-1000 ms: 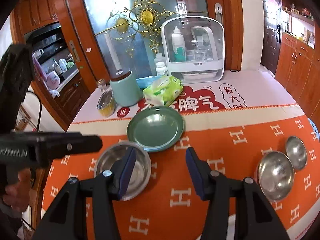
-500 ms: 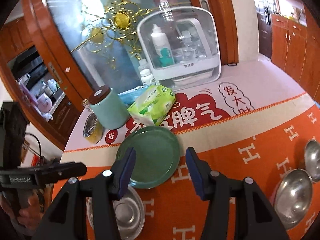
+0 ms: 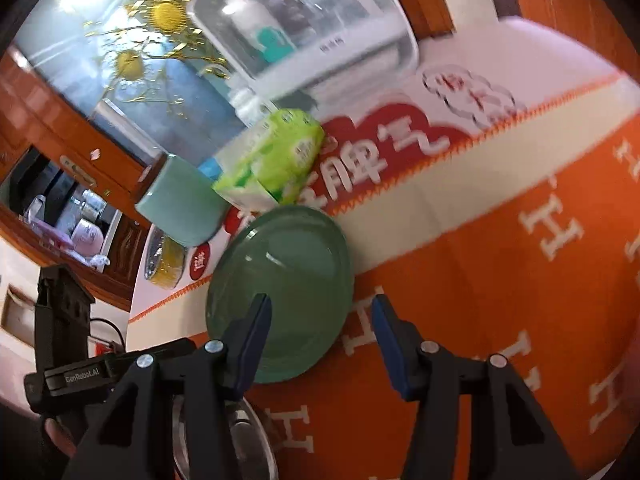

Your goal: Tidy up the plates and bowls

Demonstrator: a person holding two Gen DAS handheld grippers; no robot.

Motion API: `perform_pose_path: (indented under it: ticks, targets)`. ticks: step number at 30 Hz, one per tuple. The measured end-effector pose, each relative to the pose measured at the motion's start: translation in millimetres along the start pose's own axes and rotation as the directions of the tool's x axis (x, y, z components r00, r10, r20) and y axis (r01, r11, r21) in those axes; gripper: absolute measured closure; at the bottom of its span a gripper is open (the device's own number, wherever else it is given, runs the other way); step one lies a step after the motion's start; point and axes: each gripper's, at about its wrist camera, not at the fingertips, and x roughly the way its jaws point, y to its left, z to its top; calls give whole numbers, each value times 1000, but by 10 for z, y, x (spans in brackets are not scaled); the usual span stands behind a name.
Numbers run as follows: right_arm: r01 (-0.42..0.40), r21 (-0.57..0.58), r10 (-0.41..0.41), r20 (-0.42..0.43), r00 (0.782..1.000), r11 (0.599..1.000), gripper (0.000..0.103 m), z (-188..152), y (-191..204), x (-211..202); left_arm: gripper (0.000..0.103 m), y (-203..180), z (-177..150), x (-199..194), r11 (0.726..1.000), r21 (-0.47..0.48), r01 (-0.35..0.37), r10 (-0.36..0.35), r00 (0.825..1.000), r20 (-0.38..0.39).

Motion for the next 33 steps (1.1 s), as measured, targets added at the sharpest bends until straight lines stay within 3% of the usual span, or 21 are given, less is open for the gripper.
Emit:
perform_pose_path:
  ticks: [6, 14, 18, 26, 30, 33]
  targets:
    - [-11, 35, 13, -64, 998, 999, 51, -149, -48, 254, 31, 156, 38, 194, 999, -46, 23, -24, 1000, -14]
    - [-42, 15, 43, -60, 997, 999, 51, -186, -50, 374, 37, 154, 111, 243, 999, -21, 47, -46, 998, 30]
    - [-61, 0, 61, -49, 997, 998, 51, -169, -65, 397, 45, 173, 132, 261, 996, -23, 83, -82, 995, 60]
    - [-68, -34, 68, -9, 998, 997, 66, -142, -99, 438, 53, 159, 165, 303, 994, -13, 109, -106, 988, 115]
    - [-58, -68, 59, 8, 998, 996, 69, -127, -88, 459, 60, 234, 164, 304, 989, -59, 137, -127, 982, 142]
    - [-50, -60, 51, 25, 998, 997, 81, -138, -136, 455, 68, 319, 149, 297, 984, -94, 152, -137, 979, 152]
